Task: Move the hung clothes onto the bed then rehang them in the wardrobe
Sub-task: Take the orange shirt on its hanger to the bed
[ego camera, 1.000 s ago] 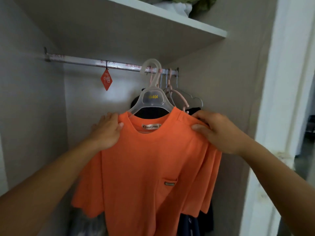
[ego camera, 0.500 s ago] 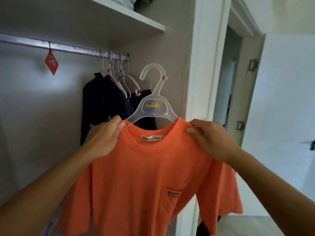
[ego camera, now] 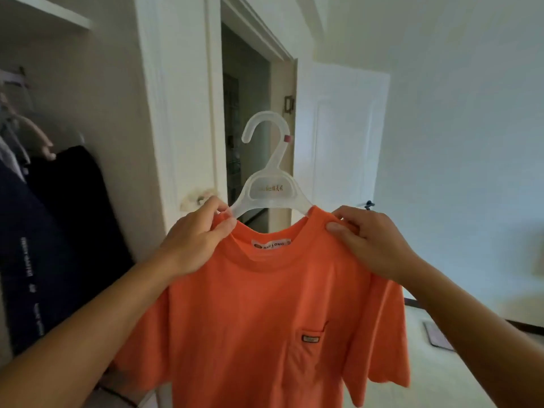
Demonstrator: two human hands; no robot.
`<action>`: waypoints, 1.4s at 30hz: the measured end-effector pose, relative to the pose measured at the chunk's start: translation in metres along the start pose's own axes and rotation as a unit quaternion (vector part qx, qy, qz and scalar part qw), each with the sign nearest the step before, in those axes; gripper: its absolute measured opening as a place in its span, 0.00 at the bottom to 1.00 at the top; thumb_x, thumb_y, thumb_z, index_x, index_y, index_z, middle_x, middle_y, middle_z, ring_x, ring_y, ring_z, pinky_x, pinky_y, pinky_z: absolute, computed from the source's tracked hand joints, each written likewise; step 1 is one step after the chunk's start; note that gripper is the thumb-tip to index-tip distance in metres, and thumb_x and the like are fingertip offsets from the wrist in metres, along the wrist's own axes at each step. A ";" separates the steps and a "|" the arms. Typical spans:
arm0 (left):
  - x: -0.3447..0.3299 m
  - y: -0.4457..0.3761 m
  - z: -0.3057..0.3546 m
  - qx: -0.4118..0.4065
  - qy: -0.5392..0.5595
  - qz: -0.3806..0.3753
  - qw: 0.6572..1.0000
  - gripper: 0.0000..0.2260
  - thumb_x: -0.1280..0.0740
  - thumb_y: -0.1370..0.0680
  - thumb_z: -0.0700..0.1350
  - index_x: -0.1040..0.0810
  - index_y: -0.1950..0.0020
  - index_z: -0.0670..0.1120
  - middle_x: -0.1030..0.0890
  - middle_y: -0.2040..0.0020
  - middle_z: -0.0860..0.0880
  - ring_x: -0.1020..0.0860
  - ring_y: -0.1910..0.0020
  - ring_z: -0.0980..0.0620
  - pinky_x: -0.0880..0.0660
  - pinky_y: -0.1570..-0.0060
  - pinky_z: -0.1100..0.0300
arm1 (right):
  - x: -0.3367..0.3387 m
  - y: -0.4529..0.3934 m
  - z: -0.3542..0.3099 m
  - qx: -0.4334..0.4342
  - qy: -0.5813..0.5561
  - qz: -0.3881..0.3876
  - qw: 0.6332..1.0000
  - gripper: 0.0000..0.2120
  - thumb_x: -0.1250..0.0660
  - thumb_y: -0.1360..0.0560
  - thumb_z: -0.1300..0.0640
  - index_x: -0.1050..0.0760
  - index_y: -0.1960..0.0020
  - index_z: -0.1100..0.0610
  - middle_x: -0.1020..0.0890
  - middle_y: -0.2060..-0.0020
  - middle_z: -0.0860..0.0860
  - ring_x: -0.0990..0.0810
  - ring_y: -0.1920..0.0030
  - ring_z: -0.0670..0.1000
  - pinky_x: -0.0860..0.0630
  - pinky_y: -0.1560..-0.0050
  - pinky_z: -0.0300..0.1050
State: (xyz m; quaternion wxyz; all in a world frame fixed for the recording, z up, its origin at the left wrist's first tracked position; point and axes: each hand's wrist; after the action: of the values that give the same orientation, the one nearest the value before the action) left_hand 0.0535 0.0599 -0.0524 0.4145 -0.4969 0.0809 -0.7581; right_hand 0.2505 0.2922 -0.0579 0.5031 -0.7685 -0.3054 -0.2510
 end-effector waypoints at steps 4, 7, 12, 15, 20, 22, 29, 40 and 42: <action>-0.072 -0.019 0.068 -0.022 0.065 -0.066 0.995 0.06 0.31 0.22 0.48 0.29 0.51 0.53 0.21 0.57 0.54 0.22 0.58 0.53 0.25 0.52 0.49 | 0.057 0.042 0.060 -0.059 0.007 0.005 0.998 0.08 0.35 0.22 0.44 0.21 0.55 0.46 0.19 0.64 0.43 0.21 0.61 0.44 0.23 0.55 0.48; -0.119 -0.029 0.116 -0.036 0.112 -0.121 0.986 0.12 0.28 0.28 0.49 0.27 0.49 0.54 0.20 0.54 0.53 0.20 0.56 0.53 0.21 0.50 0.47 | 0.103 0.074 0.104 -0.093 0.028 0.024 0.995 0.08 0.35 0.22 0.43 0.21 0.55 0.45 0.19 0.65 0.44 0.20 0.62 0.44 0.23 0.55 0.52; -0.190 -0.041 0.186 -0.039 0.154 -0.176 0.972 0.14 0.29 0.26 0.43 0.26 0.44 0.55 0.18 0.49 0.49 0.18 0.53 0.51 0.21 0.49 0.48 | 0.176 0.128 0.172 -0.149 0.056 0.055 0.986 0.08 0.35 0.23 0.42 0.21 0.55 0.44 0.18 0.65 0.44 0.20 0.61 0.44 0.22 0.55 0.52; -0.238 -0.048 0.217 -0.033 0.159 -0.191 0.968 0.04 0.32 0.21 0.46 0.22 0.47 0.52 0.17 0.52 0.50 0.18 0.55 0.50 0.21 0.49 0.48 | 0.217 0.163 0.209 -0.180 0.071 0.080 0.978 0.10 0.36 0.25 0.39 0.21 0.55 0.44 0.19 0.66 0.45 0.20 0.61 0.45 0.22 0.56 0.53; -0.316 -0.054 0.288 -0.090 0.148 -0.193 0.966 0.08 0.38 0.18 0.48 0.23 0.55 0.49 0.20 0.59 0.49 0.21 0.57 0.48 0.26 0.56 0.53 | 0.282 0.220 0.257 -0.230 0.104 0.092 0.963 0.07 0.34 0.23 0.44 0.20 0.54 0.46 0.18 0.65 0.45 0.20 0.61 0.44 0.22 0.55 0.54; -0.344 -0.055 0.320 -0.115 0.159 -0.201 0.960 0.08 0.39 0.18 0.47 0.24 0.56 0.50 0.21 0.60 0.50 0.22 0.59 0.50 0.29 0.60 0.56 | 0.307 0.244 0.272 -0.247 0.114 0.090 0.958 0.06 0.34 0.23 0.45 0.20 0.53 0.45 0.18 0.64 0.43 0.21 0.60 0.43 0.22 0.54 0.54; -0.440 -0.065 0.425 -0.212 0.212 -0.246 0.922 0.06 0.37 0.19 0.51 0.22 0.48 0.51 0.19 0.57 0.53 0.21 0.57 0.55 0.30 0.60 0.63 | 0.379 0.320 0.317 -0.318 0.154 0.121 0.928 0.06 0.35 0.22 0.45 0.21 0.55 0.44 0.19 0.62 0.43 0.20 0.59 0.45 0.21 0.52 0.50; -0.597 -0.079 0.589 -0.334 0.268 -0.369 0.825 0.03 0.36 0.19 0.48 0.24 0.52 0.54 0.20 0.56 0.54 0.22 0.56 0.57 0.29 0.60 0.67 | 0.469 0.415 0.371 -0.468 0.266 0.151 0.829 0.12 0.33 0.22 0.47 0.28 0.64 0.42 0.25 0.69 0.42 0.27 0.65 0.40 0.34 0.61 0.39; -0.620 -0.078 0.619 -0.355 0.271 -0.399 0.801 0.04 0.36 0.19 0.48 0.23 0.53 0.53 0.20 0.57 0.54 0.21 0.57 0.56 0.29 0.61 0.67 | 0.483 0.433 0.382 -0.496 0.286 0.152 0.806 0.11 0.32 0.23 0.46 0.26 0.63 0.44 0.24 0.69 0.44 0.26 0.65 0.41 0.33 0.61 0.40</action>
State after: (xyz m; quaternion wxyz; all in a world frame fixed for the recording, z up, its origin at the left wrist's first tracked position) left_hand 0.6189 0.7291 -0.1312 -0.1688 -0.3722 0.2472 -0.8785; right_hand 0.9246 0.6178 -0.1320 0.1491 -0.8435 0.1387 -0.4971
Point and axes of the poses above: each hand's wrist, its own y-axis away from the middle knuckle, its own x-axis out of the back of the hand, z = x × y
